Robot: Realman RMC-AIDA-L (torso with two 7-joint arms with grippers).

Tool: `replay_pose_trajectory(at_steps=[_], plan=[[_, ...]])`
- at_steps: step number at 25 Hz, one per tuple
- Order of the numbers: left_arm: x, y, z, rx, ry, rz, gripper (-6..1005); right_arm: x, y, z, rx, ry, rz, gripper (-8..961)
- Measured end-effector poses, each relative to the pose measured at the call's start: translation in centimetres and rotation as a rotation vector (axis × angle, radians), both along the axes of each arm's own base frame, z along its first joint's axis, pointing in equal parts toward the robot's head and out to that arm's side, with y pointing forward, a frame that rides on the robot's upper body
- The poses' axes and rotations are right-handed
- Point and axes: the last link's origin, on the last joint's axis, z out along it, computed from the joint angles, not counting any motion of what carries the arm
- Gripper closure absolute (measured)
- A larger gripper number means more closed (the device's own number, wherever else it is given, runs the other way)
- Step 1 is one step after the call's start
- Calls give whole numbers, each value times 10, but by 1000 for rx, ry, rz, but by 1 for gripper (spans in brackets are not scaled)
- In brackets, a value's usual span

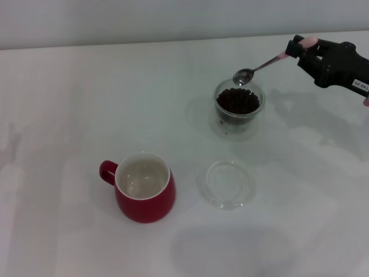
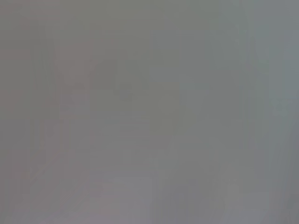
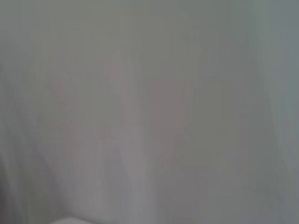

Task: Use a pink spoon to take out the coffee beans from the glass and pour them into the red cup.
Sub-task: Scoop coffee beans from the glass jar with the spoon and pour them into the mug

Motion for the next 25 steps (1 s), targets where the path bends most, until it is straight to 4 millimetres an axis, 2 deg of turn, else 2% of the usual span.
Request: replay_pose_trajectory(at_steps=[15, 25], plan=[[3, 0, -3, -6, -14, -4, 105, 8, 4, -15, -22, -144, -18, 809], [4, 2, -3, -7, -13, -10, 104, 13, 0, -16, -70, -78, -87, 809]])
